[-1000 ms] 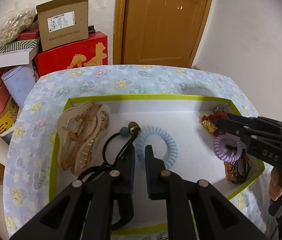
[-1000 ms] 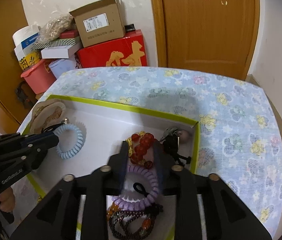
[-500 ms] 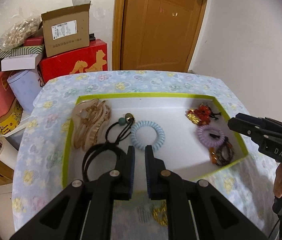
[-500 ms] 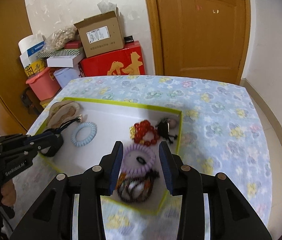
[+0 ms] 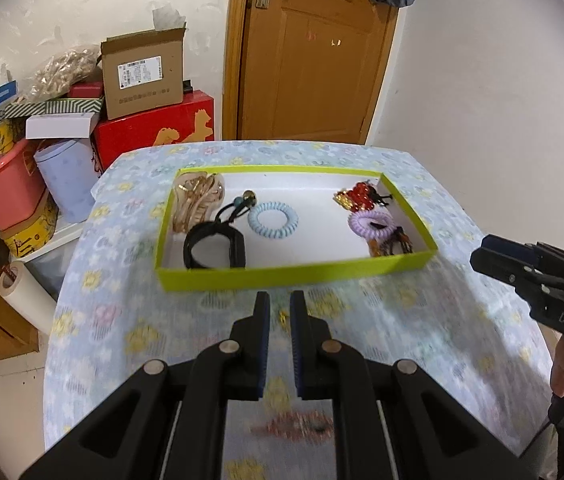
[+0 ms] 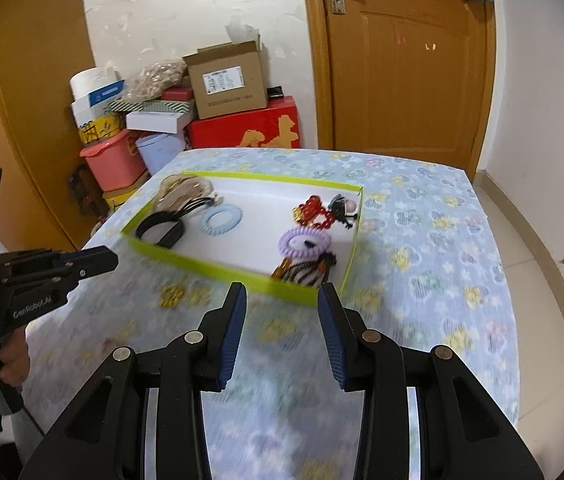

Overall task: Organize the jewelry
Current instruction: 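Lift both open grippers out of the box back over the table, then lower the left gripper onto the pink sparkly hair clip and close, then grasp the gold chain with the right gripper and lift it, then carry the pink clip with left while right carries the gold chain into the box, open both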

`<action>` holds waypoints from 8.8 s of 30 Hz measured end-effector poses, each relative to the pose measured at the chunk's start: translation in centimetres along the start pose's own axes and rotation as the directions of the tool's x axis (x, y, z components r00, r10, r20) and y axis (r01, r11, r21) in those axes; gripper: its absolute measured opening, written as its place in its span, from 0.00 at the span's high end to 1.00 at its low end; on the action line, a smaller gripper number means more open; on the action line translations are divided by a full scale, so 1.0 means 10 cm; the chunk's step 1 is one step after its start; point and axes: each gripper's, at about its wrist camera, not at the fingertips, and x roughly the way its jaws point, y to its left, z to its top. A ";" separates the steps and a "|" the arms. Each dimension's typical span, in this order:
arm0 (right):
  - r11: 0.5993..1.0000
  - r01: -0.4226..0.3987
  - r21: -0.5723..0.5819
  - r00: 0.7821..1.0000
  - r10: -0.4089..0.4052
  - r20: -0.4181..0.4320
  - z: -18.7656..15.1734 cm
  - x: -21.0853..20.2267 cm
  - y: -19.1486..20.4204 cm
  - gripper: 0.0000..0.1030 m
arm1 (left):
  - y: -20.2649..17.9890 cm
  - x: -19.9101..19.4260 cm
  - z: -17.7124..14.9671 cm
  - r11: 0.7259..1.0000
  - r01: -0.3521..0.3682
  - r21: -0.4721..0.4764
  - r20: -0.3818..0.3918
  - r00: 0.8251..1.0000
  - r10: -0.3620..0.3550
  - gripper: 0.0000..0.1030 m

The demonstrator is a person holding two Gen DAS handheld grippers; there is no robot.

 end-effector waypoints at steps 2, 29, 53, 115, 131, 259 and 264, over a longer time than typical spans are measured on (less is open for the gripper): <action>1.000 -0.003 -0.007 1.000 0.003 0.000 -0.08 -0.08 0.05 0.63 | -0.01 -0.07 -0.06 1.000 0.004 -0.001 0.001 1.000 -0.004 0.90; 0.992 -0.127 -0.022 0.990 0.126 -0.059 -0.63 -0.26 0.45 0.63 | 0.12 -0.38 -0.73 0.998 0.013 -0.060 -0.028 0.999 -0.015 0.71; 0.993 -0.120 0.015 0.986 0.120 -0.114 -0.65 -0.10 0.36 0.63 | -0.05 -0.05 -0.82 0.973 0.202 0.113 -0.117 0.975 -0.189 0.56; 0.956 -0.129 -0.262 0.978 0.079 -0.193 -0.07 1.22 1.12 0.82 | 0.71 -0.21 -0.83 0.991 0.016 -0.131 0.012 1.000 -0.015 0.89; 0.956 -0.141 -0.257 0.982 0.101 -0.162 -0.07 0.92 1.12 0.96 | 0.69 -0.32 -0.79 0.990 0.027 -0.137 0.025 0.999 -0.024 0.89; 0.983 -0.183 -0.003 0.969 0.180 -0.170 0.49 1.24 -0.03 0.82 | 0.01 1.02 0.41 0.995 0.096 0.038 -0.134 0.987 -0.090 0.78; 0.986 -0.167 0.006 0.974 0.166 -0.151 0.46 1.10 -0.03 0.82 | 0.00 0.89 0.38 0.995 0.088 0.039 -0.116 0.990 -0.083 0.77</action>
